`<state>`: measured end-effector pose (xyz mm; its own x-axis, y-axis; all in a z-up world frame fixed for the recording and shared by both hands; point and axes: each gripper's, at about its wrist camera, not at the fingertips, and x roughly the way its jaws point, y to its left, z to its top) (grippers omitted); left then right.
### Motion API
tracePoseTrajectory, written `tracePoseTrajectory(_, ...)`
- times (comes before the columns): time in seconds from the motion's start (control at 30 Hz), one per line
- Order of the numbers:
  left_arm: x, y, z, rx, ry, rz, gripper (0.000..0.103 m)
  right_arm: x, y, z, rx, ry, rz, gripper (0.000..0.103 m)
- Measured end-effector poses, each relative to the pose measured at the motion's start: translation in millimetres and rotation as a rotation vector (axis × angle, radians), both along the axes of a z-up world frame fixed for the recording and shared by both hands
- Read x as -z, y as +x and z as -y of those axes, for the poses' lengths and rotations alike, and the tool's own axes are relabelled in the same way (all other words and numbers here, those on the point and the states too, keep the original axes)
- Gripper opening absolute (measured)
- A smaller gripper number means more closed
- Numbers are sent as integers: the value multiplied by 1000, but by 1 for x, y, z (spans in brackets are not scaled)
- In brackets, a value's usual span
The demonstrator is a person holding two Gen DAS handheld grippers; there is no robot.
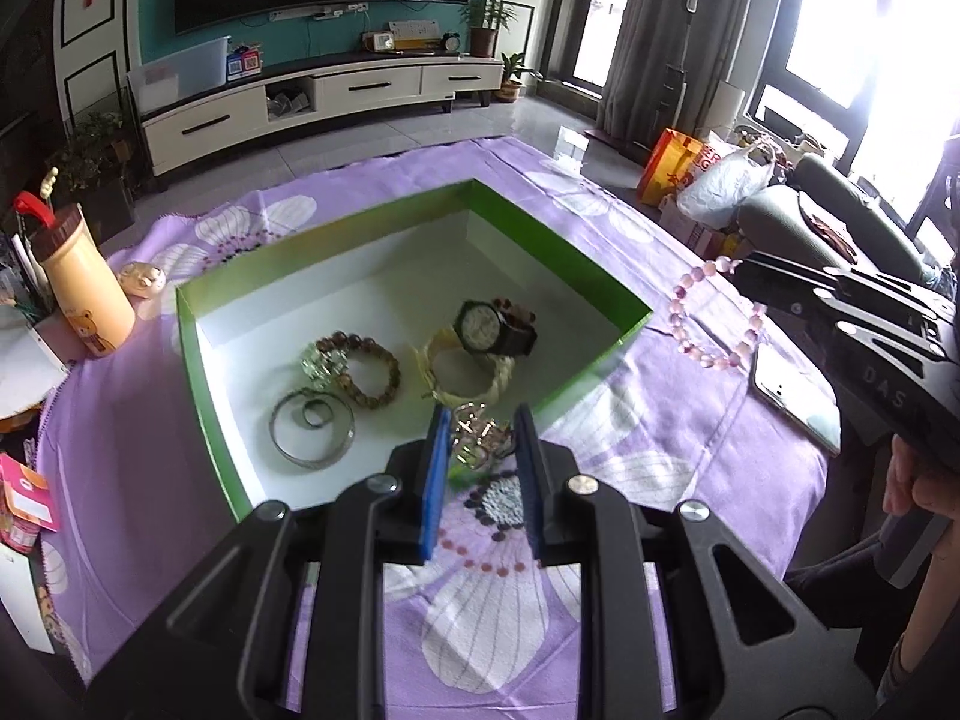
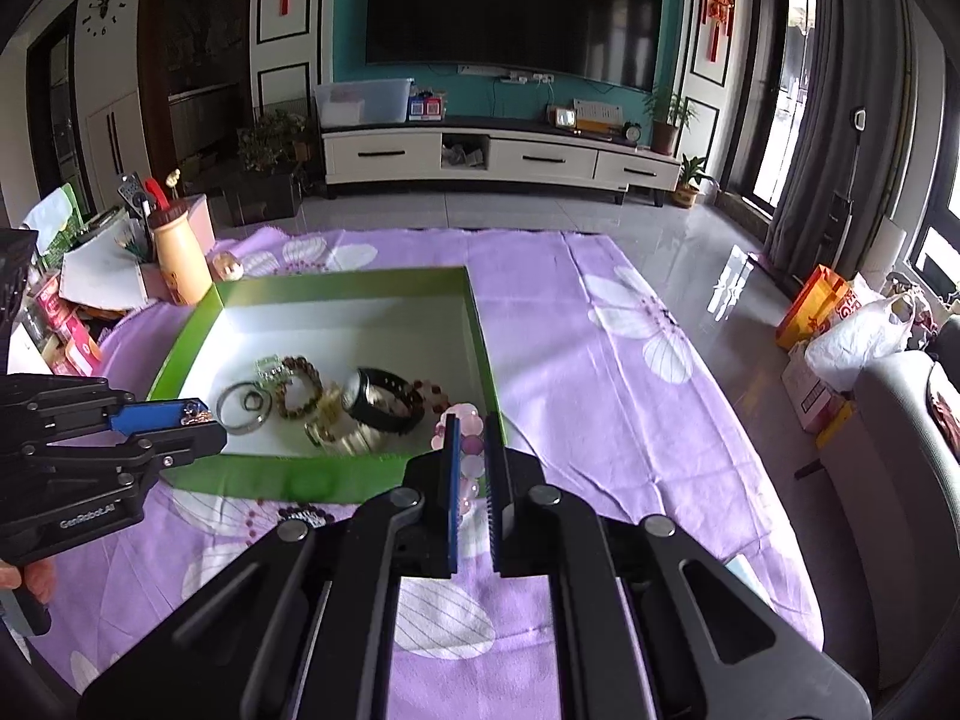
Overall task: Organize jewelry
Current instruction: 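Carry the gold charm and pink bracelet over the green box with both grippers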
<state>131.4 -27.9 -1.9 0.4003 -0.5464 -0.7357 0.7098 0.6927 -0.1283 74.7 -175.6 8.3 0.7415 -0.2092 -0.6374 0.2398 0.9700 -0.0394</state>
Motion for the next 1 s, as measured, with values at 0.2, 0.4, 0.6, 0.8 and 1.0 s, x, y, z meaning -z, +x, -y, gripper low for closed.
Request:
tracePoseTrajectory(0.2, -15, 21, 5, -44, 7, 29, 21, -19, 9, -3, -13, -12, 31, 7)
tracePoseTrajectory(0.4, -20, 43, 10, -83, 13, 36, 21, -24, 29, -2, -22, -5, 44, 7)
tracePoseTrajectory(0.6, -16, 63, 13, -113, 27, 30, 21, -25, 48, 3, -30, 10, 49, 7)
tracePoseTrajectory(0.8, -5, 80, 16, -139, 40, -4, 21, -20, 64, 3, -40, 17, 45, 7)
tracePoseTrajectory(1.0, 5, 91, 20, -142, 66, -25, 21, -12, 76, 7, -46, 37, 30, 7)
